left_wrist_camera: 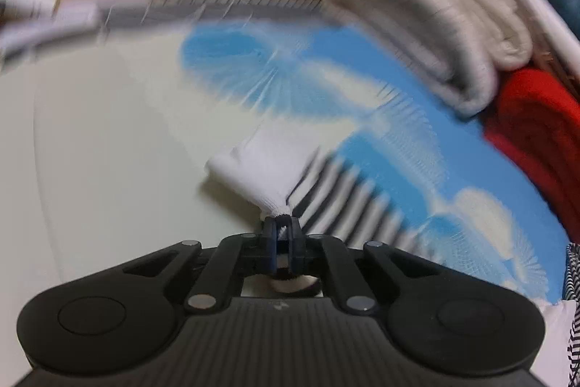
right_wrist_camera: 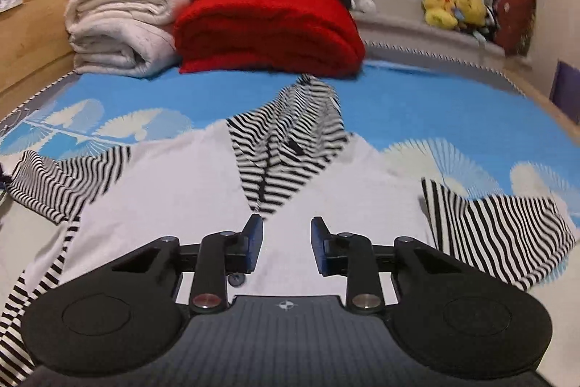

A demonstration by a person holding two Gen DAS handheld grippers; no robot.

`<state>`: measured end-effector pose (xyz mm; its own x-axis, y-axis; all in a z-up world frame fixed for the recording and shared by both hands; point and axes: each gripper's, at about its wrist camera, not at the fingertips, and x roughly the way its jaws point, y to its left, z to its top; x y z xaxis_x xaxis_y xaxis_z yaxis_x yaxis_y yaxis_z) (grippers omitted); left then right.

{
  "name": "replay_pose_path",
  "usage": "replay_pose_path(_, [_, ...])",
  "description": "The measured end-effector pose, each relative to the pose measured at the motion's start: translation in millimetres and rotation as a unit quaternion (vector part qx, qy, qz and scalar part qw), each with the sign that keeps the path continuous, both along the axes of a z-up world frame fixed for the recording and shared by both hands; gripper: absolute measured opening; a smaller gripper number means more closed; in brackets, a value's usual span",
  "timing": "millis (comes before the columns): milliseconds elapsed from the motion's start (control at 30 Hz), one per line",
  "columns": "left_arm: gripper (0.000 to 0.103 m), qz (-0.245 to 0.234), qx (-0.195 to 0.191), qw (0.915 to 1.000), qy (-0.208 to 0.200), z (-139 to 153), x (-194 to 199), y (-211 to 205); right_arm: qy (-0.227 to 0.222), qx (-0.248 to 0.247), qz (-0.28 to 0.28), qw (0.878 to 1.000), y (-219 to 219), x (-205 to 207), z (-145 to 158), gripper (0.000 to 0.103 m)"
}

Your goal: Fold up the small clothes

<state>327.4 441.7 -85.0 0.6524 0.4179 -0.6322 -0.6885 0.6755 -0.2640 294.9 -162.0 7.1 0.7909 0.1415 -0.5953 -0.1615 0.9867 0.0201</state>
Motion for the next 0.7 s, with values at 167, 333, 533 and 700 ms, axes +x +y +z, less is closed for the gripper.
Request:
replay_pose_path(167, [0.005, -0.135, 0.052, 0.9855, -0.088, 98, 11, -113, 0.023, 0.025, -0.033, 0.999, -20, 8, -1, 0.03])
replay_pose_path(333, [0.006, -0.289, -0.006, 0.9489, -0.127, 143, 9, -276, 0.042, 0.083, -0.086, 0.992, -53, 16, 3, 0.017])
replay_pose_path(533, [0.026, -0.399, -0.135, 0.9051, -0.061, 120, 4, -377, 0.057, 0.159, -0.15, 0.974, -101, 28, -4, 0.019])
replay_pose_path(700, [0.044, -0.289, -0.032, 0.9569, 0.001, 113, -3, -345, 0.105, 0.214, -0.17, 0.956, -122, 41, -30, 0.023])
